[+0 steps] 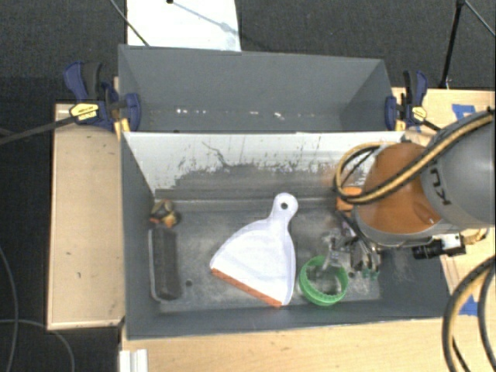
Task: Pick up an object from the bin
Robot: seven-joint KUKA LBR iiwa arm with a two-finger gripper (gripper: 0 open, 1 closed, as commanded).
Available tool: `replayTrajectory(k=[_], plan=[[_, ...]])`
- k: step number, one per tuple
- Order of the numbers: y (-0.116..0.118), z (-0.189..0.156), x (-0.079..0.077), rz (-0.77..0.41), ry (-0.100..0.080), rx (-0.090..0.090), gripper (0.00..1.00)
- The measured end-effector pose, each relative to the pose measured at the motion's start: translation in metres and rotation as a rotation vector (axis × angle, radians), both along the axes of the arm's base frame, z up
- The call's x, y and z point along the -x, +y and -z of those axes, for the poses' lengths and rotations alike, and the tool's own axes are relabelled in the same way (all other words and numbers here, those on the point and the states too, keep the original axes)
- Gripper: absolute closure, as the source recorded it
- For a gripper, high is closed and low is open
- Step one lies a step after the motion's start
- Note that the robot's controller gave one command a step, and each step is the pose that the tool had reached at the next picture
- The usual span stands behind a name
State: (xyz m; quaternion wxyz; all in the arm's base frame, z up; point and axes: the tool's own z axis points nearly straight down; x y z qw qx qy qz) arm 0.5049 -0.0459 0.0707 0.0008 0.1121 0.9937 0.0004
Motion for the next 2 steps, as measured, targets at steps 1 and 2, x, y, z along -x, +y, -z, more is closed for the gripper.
replayTrajectory(k=[1,2], plan=[[0.000,-0.004,0.001,-0.001,0.000,0.000,1.00],[0.000,-0.018,0.002,-0.002,0.004,0.000,1.00]])
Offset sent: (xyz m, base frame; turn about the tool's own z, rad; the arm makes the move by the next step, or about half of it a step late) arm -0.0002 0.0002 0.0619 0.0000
